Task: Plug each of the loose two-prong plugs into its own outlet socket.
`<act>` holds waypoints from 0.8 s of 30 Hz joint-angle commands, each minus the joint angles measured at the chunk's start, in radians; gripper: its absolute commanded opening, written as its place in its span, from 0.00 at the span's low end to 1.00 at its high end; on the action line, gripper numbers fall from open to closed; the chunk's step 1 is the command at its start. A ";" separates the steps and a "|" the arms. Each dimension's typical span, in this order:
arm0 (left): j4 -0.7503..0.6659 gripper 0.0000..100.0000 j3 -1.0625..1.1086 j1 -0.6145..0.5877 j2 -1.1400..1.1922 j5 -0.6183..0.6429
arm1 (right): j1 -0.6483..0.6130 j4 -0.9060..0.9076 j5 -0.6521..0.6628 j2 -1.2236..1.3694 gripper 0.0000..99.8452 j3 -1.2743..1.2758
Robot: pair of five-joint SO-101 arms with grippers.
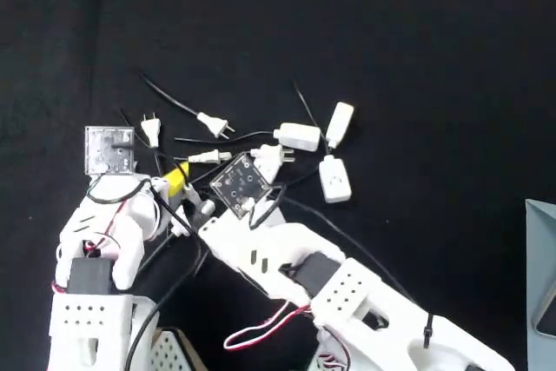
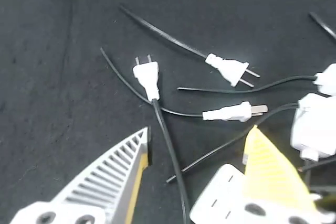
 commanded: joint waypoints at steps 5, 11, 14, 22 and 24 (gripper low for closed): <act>0.107 0.29 -0.125 0.097 -0.011 0.012 | 0.000 0.051 -0.006 -0.025 0.01 -0.015; 0.101 0.29 -0.127 0.028 -0.011 0.012 | 0.068 0.052 -0.008 -0.025 0.01 -0.016; 0.098 0.29 -0.128 -0.076 -0.011 0.044 | 0.071 0.052 -0.005 -0.025 0.01 -0.018; 0.098 0.29 -0.084 -0.331 -0.011 0.155 | 0.071 0.124 -0.008 0.166 0.01 -0.180; 0.086 0.29 -0.074 -0.348 -0.011 0.160 | 0.071 0.100 -0.002 0.265 0.01 -0.219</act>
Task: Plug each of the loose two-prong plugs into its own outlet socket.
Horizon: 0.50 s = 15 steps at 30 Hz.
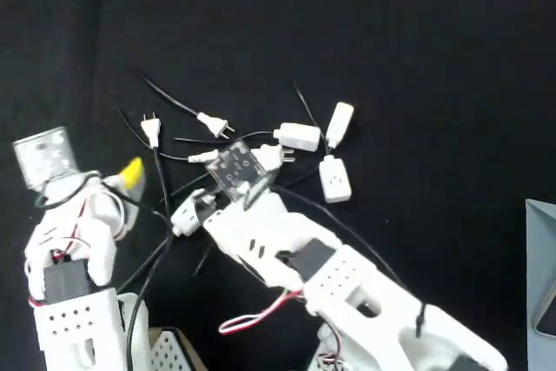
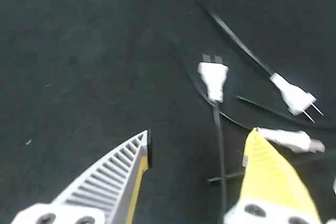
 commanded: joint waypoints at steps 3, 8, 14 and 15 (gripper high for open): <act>-0.038 0.29 0.004 -0.058 -0.011 0.018 | 0.018 -0.048 0.003 0.242 0.01 -0.166; -0.054 0.29 0.025 -0.062 -0.011 0.018 | 0.066 -0.048 0.003 0.371 0.01 -0.255; -0.054 0.29 0.025 -0.062 -0.011 0.018 | 0.066 -0.046 0.003 0.386 0.01 -0.259; -0.054 0.29 0.025 -0.062 -0.011 0.018 | 0.066 -0.044 0.003 0.387 0.01 -0.259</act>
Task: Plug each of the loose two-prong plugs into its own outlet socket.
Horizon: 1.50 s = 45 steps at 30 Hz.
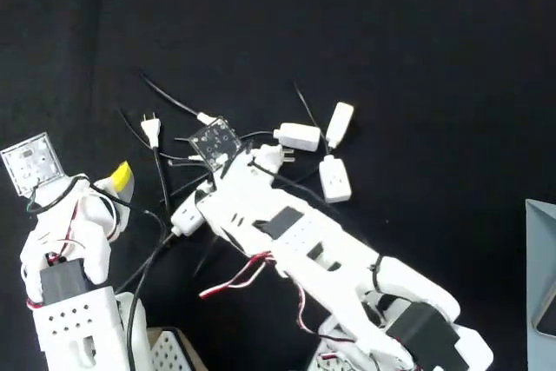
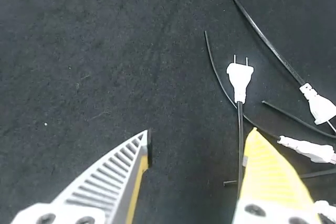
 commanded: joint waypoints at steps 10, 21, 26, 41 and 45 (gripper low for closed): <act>-0.048 0.29 -0.004 -0.010 -0.011 0.008 | -0.006 -0.020 0.002 0.001 0.01 -0.062; -0.048 0.29 -0.004 -0.010 -0.011 0.008 | -0.008 -0.018 0.002 -0.007 0.01 -0.067; -0.048 0.29 -0.004 -0.010 -0.011 0.008 | -0.034 -0.020 0.002 -0.008 0.01 -0.068; -0.044 0.29 -0.004 -0.010 -0.011 0.006 | -0.044 -0.021 0.029 0.064 0.01 -0.076; -0.043 0.29 -0.004 -0.010 -0.011 0.005 | -0.044 -0.020 0.029 0.081 0.01 -0.079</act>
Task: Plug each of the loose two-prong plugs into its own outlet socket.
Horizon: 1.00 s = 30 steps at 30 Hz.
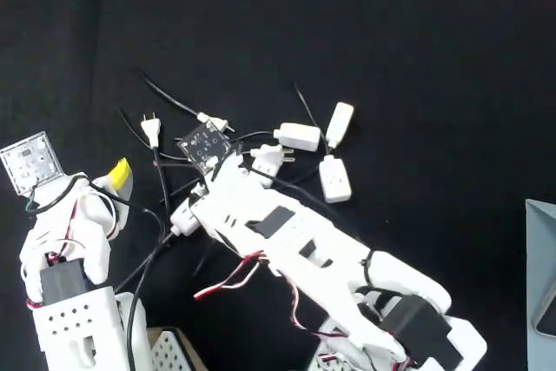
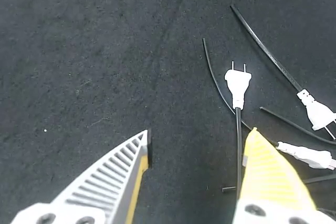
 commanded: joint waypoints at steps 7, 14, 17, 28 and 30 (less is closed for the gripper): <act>-0.020 0.29 -0.004 -0.010 -0.011 0.005 | -0.015 0.000 0.048 0.035 0.01 -0.042; -0.018 0.29 -0.004 -0.010 -0.011 0.005 | -0.015 0.215 0.094 0.163 0.01 -0.189; -0.018 0.29 -0.004 -0.010 -0.011 0.003 | -0.015 0.305 0.095 0.208 0.01 -0.260; -0.025 0.29 0.012 -0.010 -0.011 0.003 | -0.005 0.275 0.087 0.054 0.01 -0.251; -0.025 0.29 0.013 -0.010 -0.011 0.003 | 0.021 0.269 0.087 -0.024 0.01 -0.246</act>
